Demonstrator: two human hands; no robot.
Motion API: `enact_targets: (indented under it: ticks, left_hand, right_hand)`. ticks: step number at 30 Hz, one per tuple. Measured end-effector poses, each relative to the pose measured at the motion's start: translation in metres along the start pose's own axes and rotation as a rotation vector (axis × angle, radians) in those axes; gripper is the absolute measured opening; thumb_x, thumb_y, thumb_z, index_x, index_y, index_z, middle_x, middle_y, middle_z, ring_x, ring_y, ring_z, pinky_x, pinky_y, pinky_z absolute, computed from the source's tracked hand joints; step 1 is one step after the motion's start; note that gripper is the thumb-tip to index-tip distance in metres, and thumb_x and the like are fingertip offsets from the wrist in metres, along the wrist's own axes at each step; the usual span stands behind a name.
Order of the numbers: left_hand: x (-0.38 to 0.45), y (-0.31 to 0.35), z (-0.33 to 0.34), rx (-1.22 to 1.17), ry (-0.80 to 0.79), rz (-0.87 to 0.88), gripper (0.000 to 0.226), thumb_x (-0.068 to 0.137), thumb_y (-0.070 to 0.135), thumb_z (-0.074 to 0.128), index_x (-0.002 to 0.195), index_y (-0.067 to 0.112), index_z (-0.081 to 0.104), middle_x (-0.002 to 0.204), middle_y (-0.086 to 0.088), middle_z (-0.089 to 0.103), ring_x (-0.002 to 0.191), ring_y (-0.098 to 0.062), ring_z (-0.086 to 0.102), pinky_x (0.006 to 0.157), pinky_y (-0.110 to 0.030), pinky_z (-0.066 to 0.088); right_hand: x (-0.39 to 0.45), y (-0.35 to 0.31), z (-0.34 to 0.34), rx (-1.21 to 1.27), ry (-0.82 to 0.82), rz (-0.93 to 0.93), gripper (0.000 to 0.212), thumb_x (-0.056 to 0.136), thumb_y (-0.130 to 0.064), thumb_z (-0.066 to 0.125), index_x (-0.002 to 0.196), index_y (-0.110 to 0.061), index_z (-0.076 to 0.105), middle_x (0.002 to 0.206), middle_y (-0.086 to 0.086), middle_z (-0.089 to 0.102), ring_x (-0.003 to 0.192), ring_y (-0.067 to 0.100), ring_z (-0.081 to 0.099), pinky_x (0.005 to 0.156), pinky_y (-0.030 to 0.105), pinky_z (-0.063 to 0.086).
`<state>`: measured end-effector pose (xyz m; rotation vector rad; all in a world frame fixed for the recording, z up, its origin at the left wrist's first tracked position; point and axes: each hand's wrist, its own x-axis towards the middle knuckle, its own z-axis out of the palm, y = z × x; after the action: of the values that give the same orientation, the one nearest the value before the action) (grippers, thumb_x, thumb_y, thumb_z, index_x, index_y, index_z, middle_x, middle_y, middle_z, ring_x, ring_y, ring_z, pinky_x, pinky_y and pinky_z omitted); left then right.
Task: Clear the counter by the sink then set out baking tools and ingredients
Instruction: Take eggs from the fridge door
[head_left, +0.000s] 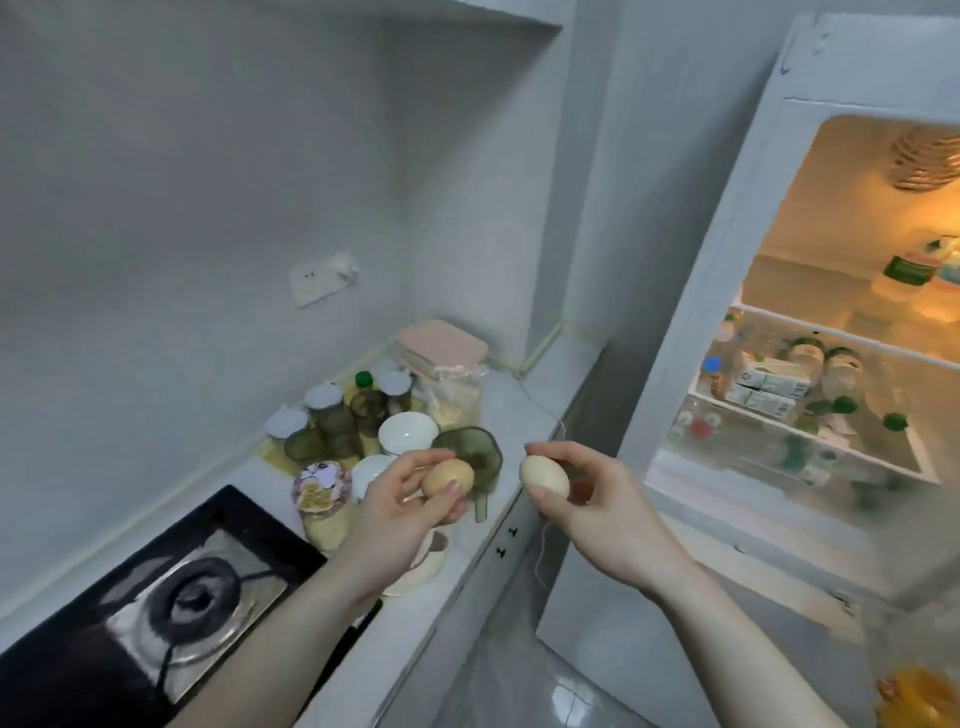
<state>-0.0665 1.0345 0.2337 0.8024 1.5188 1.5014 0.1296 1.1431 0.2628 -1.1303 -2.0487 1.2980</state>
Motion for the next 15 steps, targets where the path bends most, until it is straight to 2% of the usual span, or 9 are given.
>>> enact_targets:
  ticks: [2, 4, 7, 10, 13, 15]
  left_hand:
    - [-0.022, -0.009, -0.025, -0.044, 0.131, -0.013, 0.029, 0.094, 0.007, 0.067, 0.121, 0.016, 0.065, 0.115, -0.010, 0.071, 0.093, -0.033, 0.075, 0.088, -0.031, 0.059]
    - [-0.042, -0.017, -0.041, -0.092, 0.208, -0.025, 0.030, 0.093, 0.007, 0.069, 0.121, 0.015, 0.066, 0.118, -0.013, 0.071, 0.094, -0.034, 0.074, 0.091, -0.037, 0.059]
    - [-0.093, -0.032, -0.068, -0.151, 0.412, -0.037, 0.029, 0.093, 0.004, 0.068, 0.120, 0.010, 0.064, 0.114, -0.015, 0.072, 0.091, -0.030, 0.074, 0.082, -0.028, 0.060]
    - [-0.157, -0.048, -0.093, -0.141, 0.624, -0.065, 0.027, 0.093, 0.004, 0.068, 0.119, 0.011, 0.065, 0.113, -0.016, 0.071, 0.089, -0.029, 0.074, 0.081, -0.028, 0.060]
    - [-0.210, -0.056, -0.107, -0.163, 0.771, -0.060, 0.027, 0.093, 0.004, 0.068, 0.118, 0.012, 0.065, 0.113, -0.016, 0.070, 0.087, -0.029, 0.074, 0.076, -0.024, 0.058]
    - [-0.253, -0.060, -0.119, -0.184, 0.881, -0.055, 0.027, 0.093, 0.005, 0.069, 0.118, 0.012, 0.065, 0.114, -0.015, 0.070, 0.091, -0.034, 0.074, 0.080, -0.027, 0.060]
  right_hand:
    - [0.010, -0.005, 0.022, -0.019, -0.123, -0.044, 0.034, 0.088, -0.030, 0.075, 0.115, -0.048, 0.067, 0.101, -0.011, 0.073, 0.088, 0.012, 0.070, 0.086, 0.031, 0.059]
    - [0.014, -0.007, 0.039, -0.029, -0.197, -0.086, 0.035, 0.087, -0.028, 0.076, 0.116, -0.047, 0.067, 0.103, -0.019, 0.072, 0.092, 0.006, 0.068, 0.086, 0.026, 0.056]
    - [0.013, -0.015, 0.083, -0.043, -0.393, -0.175, 0.036, 0.088, -0.024, 0.077, 0.116, -0.044, 0.068, 0.109, -0.024, 0.071, 0.096, 0.001, 0.068, 0.083, 0.017, 0.052]
    - [-0.002, -0.024, 0.139, -0.058, -0.572, -0.251, 0.036, 0.087, -0.022, 0.077, 0.111, -0.047, 0.068, 0.108, -0.026, 0.069, 0.094, 0.000, 0.067, 0.076, 0.011, 0.050]
    - [-0.024, -0.034, 0.181, -0.052, -0.702, -0.288, 0.038, 0.086, -0.022, 0.076, 0.110, -0.050, 0.068, 0.107, -0.025, 0.070, 0.093, 0.003, 0.069, 0.082, 0.021, 0.056]
    - [-0.046, -0.046, 0.213, -0.074, -0.798, -0.345, 0.038, 0.087, -0.020, 0.076, 0.112, -0.048, 0.068, 0.112, -0.023, 0.069, 0.095, 0.005, 0.069, 0.088, 0.027, 0.057]
